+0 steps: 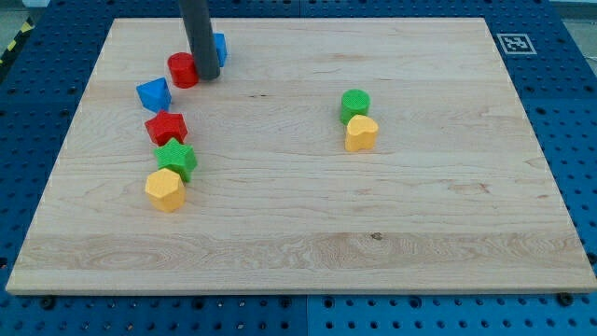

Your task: Move the blue cube to the left

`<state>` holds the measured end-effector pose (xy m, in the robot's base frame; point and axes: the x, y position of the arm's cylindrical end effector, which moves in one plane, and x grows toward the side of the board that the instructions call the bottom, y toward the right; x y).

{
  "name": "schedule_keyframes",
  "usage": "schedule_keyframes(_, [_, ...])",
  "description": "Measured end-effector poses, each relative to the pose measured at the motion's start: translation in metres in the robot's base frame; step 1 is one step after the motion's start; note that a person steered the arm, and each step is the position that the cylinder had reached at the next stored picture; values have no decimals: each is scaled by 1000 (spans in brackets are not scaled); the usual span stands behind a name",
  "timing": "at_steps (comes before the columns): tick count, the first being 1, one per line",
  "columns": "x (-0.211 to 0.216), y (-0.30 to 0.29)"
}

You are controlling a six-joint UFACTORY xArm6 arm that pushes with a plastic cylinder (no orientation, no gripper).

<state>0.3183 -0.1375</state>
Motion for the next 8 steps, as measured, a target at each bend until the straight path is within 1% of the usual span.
schedule_keyframes(2, [0, -22])
schedule_keyframes(3, [0, -15])
schedule_keyframes(4, [0, 40])
schedule_keyframes(5, [-2, 79])
schedule_keyframes(6, [-34, 82])
schedule_keyframes(7, [-50, 78])
schedule_keyframes(8, [-50, 70])
